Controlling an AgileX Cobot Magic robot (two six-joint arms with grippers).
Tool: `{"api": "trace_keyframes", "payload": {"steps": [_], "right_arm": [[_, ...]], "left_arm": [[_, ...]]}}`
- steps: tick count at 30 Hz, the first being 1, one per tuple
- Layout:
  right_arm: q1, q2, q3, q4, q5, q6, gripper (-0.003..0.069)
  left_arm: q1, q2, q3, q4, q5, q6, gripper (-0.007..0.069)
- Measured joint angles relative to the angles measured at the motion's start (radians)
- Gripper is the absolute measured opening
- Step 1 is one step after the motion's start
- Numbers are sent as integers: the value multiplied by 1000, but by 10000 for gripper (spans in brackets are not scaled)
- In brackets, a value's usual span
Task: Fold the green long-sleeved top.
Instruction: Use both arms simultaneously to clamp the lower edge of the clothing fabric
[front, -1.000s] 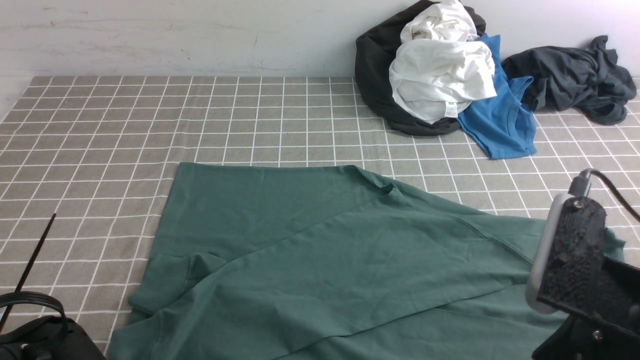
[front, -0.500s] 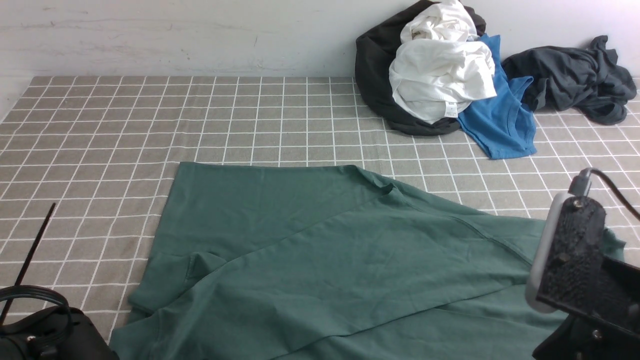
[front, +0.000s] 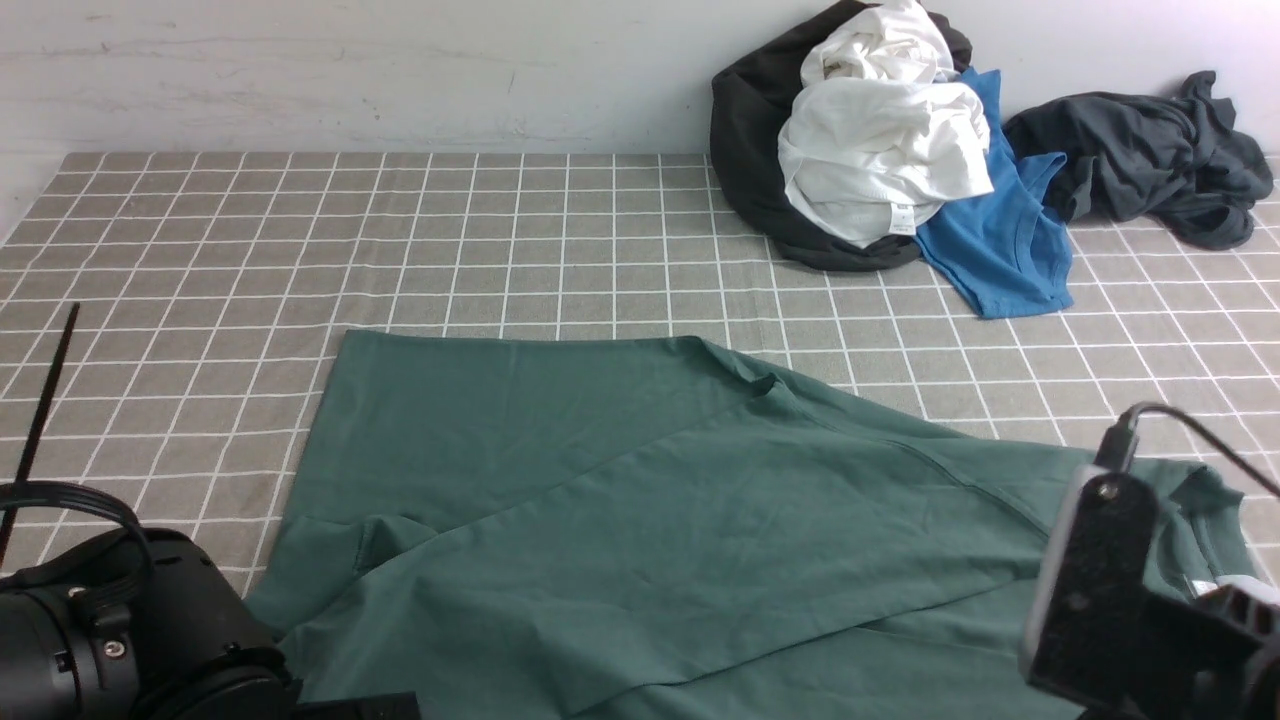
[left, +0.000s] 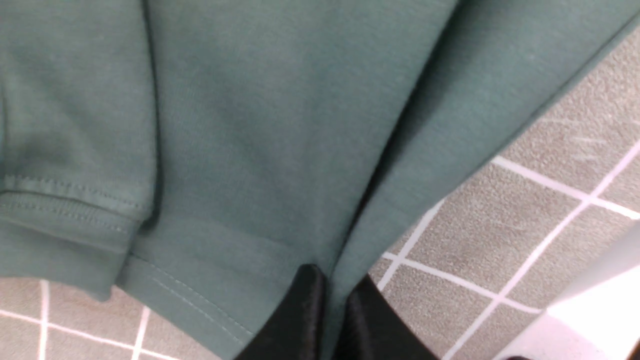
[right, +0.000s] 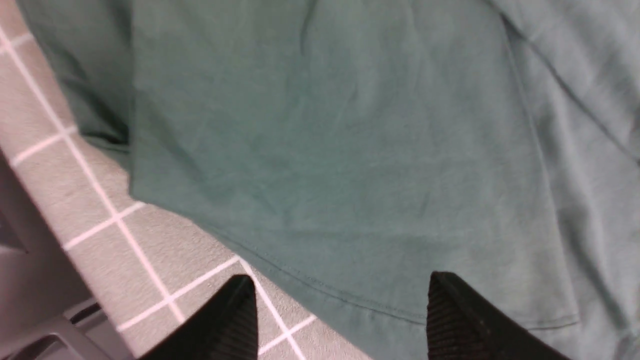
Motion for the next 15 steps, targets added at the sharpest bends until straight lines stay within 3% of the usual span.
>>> {"api": "trace_keyframes", "payload": {"steps": [3, 9, 15], "right_arm": [[0, 103, 54, -10, -105, 31, 428], [0, 242, 59, -11, -127, 6, 428], [0, 313, 97, -13, -154, -177, 428]], "left_arm": [[0, 0, -2, 0, 3, 0, 9], [0, 0, -2, 0, -8, 0, 9], [0, 0, -2, -16, -12, 0, 9]]}}
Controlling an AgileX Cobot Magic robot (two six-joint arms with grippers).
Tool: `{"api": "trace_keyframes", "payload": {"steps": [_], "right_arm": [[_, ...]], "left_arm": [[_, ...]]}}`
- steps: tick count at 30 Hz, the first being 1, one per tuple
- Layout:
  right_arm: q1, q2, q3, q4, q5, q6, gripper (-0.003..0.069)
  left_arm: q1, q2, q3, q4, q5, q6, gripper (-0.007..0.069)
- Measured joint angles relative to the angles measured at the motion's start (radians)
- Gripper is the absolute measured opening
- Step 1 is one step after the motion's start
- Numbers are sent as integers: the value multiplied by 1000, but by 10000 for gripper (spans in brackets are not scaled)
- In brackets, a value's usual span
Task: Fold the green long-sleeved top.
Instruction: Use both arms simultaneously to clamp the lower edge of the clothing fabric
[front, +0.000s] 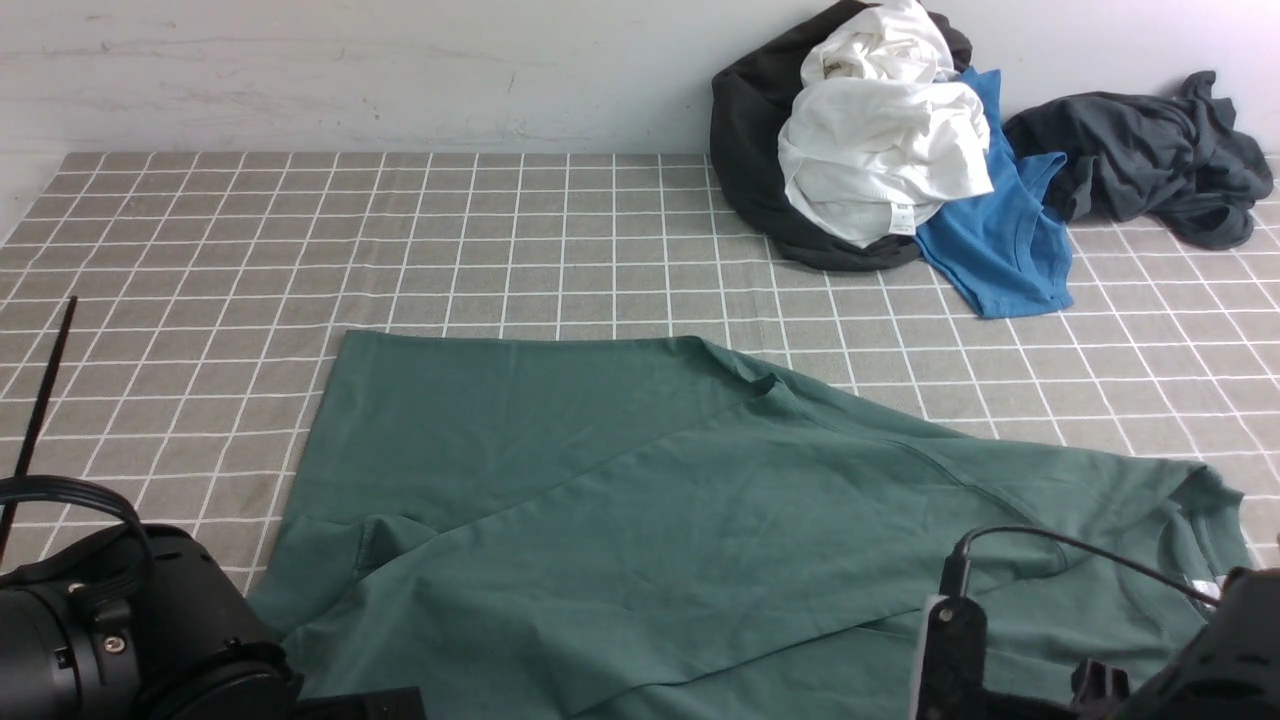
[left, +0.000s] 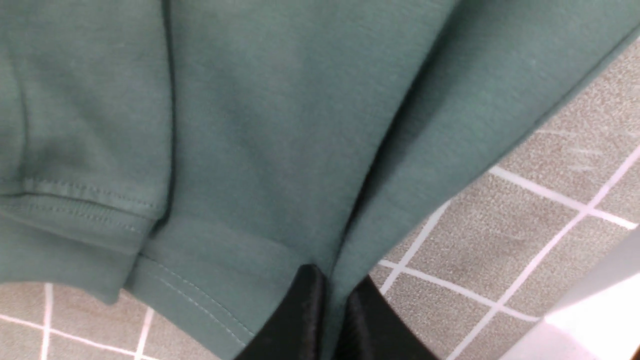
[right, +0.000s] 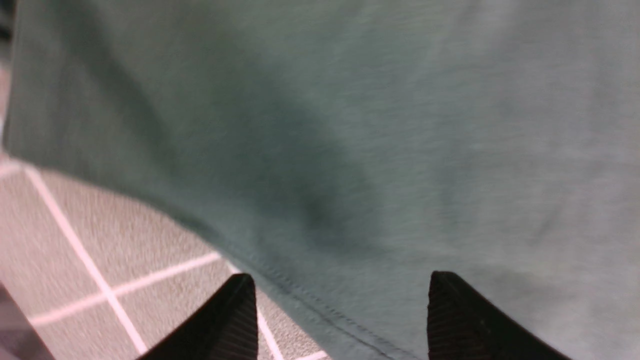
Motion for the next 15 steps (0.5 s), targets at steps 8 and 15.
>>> {"api": "trace_keyframes", "payload": {"steps": [8, 15], "right_arm": [[0, -24, 155, -49, -129, -77, 428], [0, -30, 159, -68, -135, -58, 428]], "left_arm": [[0, 0, 0, -7, -42, 0, 9], [0, 0, 0, -10, -55, 0, 9]]}}
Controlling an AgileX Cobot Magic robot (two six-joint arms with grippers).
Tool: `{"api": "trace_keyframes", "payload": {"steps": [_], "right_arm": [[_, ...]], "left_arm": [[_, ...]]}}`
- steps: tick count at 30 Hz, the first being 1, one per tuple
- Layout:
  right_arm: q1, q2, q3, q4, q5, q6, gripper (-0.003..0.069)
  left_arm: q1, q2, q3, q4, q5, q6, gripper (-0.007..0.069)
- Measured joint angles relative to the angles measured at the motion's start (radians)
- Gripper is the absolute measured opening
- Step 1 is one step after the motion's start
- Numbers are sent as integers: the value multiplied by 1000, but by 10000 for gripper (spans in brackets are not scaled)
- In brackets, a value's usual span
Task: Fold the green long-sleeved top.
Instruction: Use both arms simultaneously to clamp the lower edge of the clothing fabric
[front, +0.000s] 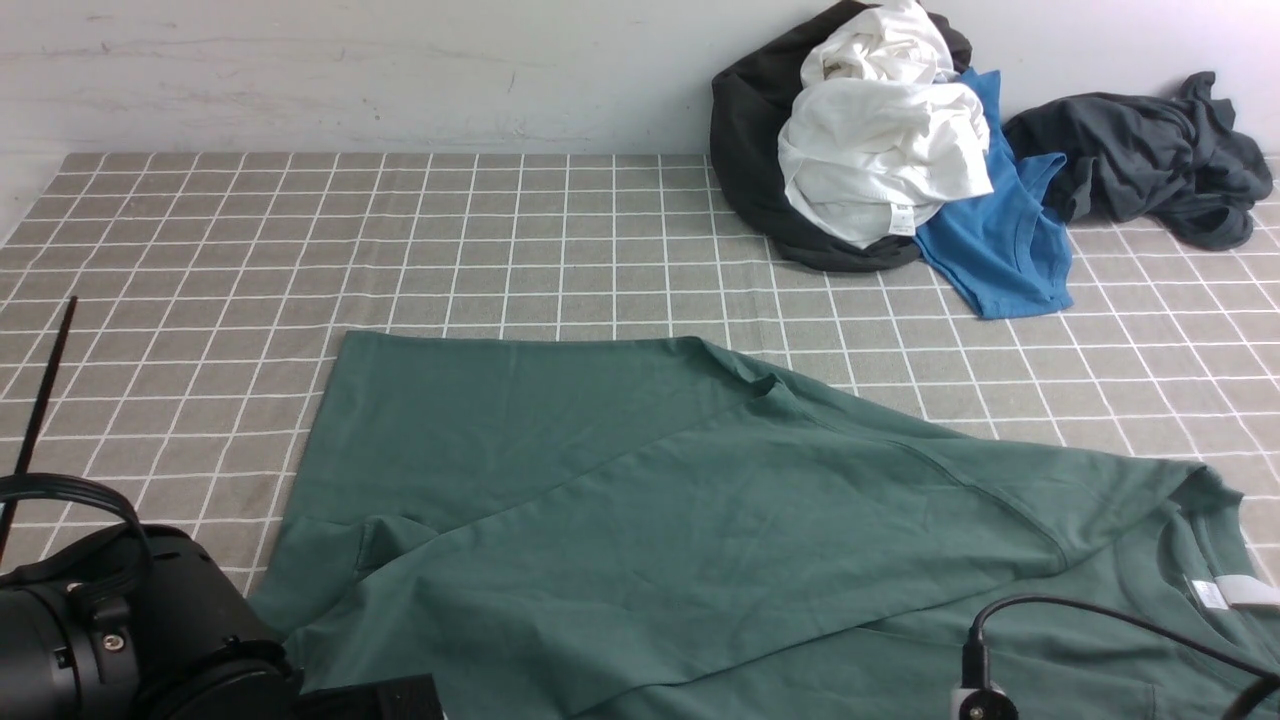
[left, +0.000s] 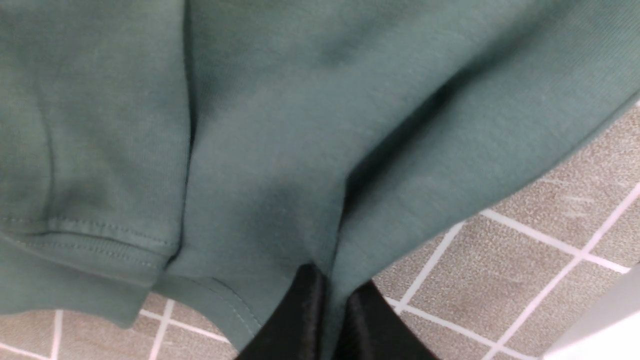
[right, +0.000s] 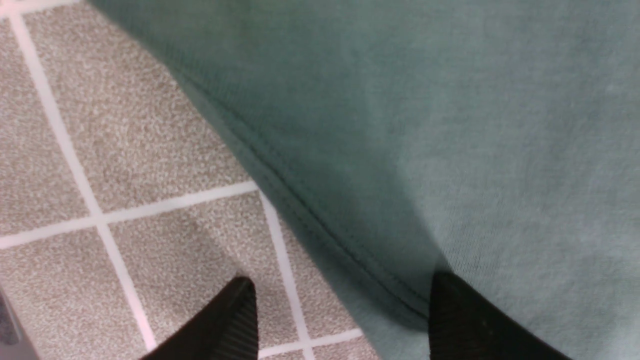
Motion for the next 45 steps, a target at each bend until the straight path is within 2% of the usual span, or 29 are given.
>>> {"api": "trace_keyframes", "payload": {"steps": [7, 23, 33, 37, 40, 41, 42, 43, 45], "right_arm": [[1, -5, -7, -4, 1, 3, 429], [1, 9, -40, -94, -52, 3, 429], [1, 9, -40, -85, -102, 3, 416], [1, 9, -40, -85, -108, 3, 309], [1, 9, -40, -75, -97, 3, 141], [1, 9, -40, -74, -96, 3, 128], [1, 9, -45, -71, -82, 3, 57], [1, 7, -58, -69, -54, 3, 25], [1, 6, -81, -70, -24, 3, 12]], "left_arm": [[0, 0, 0, 0, 0, -3, 9], [0, 0, 0, 3, 0, -5, 9], [0, 0, 0, 3, -6, -5, 9], [0, 0, 0, 3, -19, -5, 9], [0, 0, 0, 3, -19, -12, 9], [0, 0, 0, 3, -19, -12, 9], [3, 0, -1, 3, -14, -24, 9], [11, 0, -10, 2, -1, -34, 9], [22, 0, -23, 2, 20, -41, 9]]}}
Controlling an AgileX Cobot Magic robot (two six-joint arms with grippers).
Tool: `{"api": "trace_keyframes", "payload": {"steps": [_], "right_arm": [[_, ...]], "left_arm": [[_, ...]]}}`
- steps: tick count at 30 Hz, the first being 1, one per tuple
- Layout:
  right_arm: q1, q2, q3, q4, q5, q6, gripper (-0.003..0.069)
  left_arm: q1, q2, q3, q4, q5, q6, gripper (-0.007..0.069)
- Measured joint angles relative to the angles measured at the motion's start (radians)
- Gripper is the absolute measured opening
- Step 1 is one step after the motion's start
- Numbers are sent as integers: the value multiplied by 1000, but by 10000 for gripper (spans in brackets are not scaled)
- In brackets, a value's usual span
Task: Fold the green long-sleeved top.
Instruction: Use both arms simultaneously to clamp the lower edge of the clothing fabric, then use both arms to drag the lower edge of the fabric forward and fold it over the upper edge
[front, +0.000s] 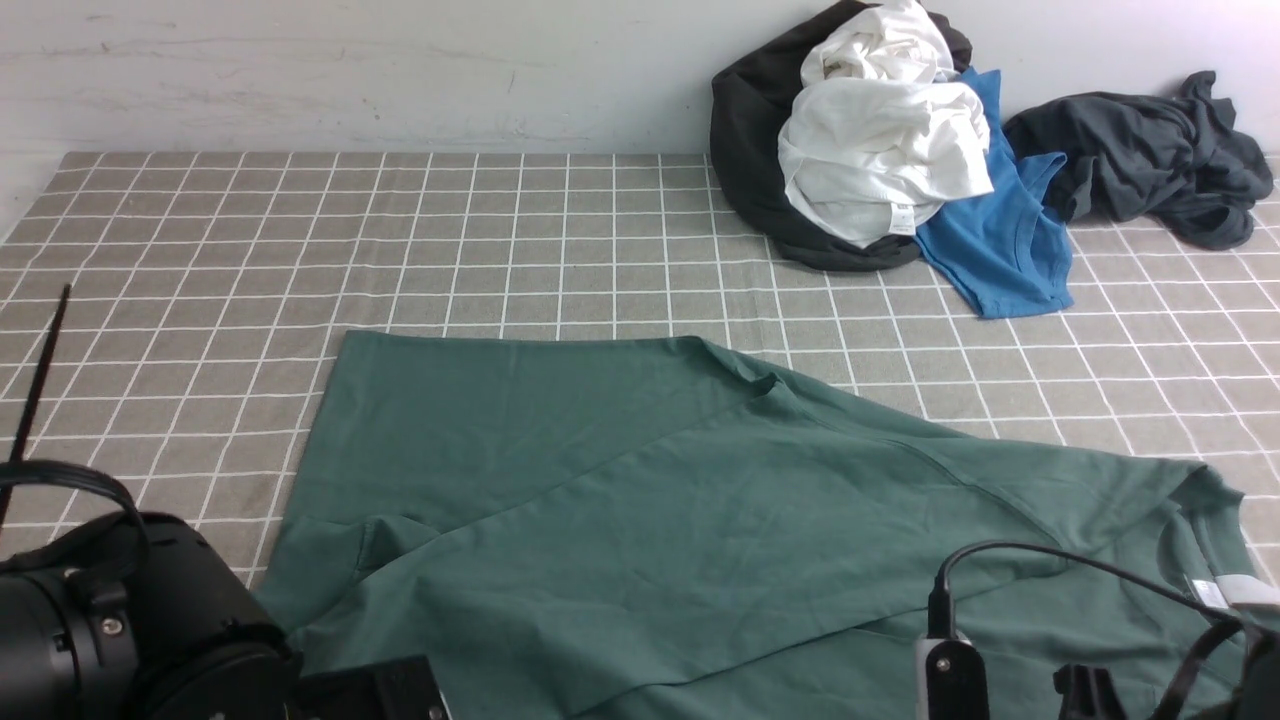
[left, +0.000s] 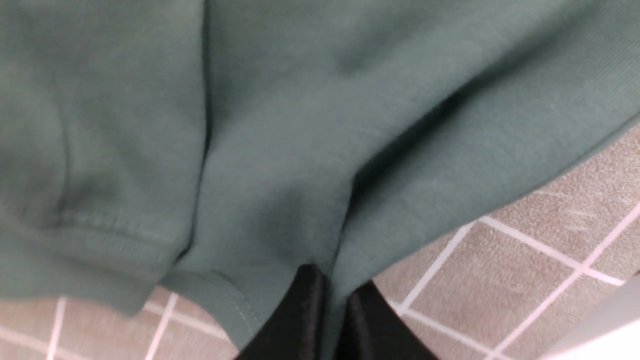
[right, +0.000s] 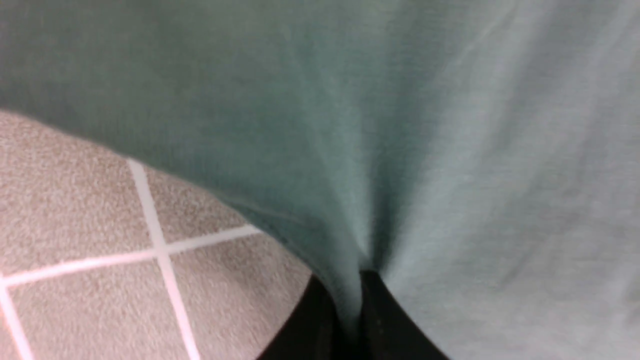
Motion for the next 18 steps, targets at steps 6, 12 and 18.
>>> {"api": "trace_keyframes", "payload": {"steps": [6, 12, 18], "right_arm": [[-116, -7, -223, 6, 184, -55, 8], [-329, 58, -449, 120, 216, -219, 8], [-477, 239, -732, 304, 275, -376, 8]], "left_arm": [[161, 1, -205, 36, 74, 42, 9], [321, 78, -454, 37, 80, 173, 15], [412, 259, -730, 36, 81, 248, 16]]}}
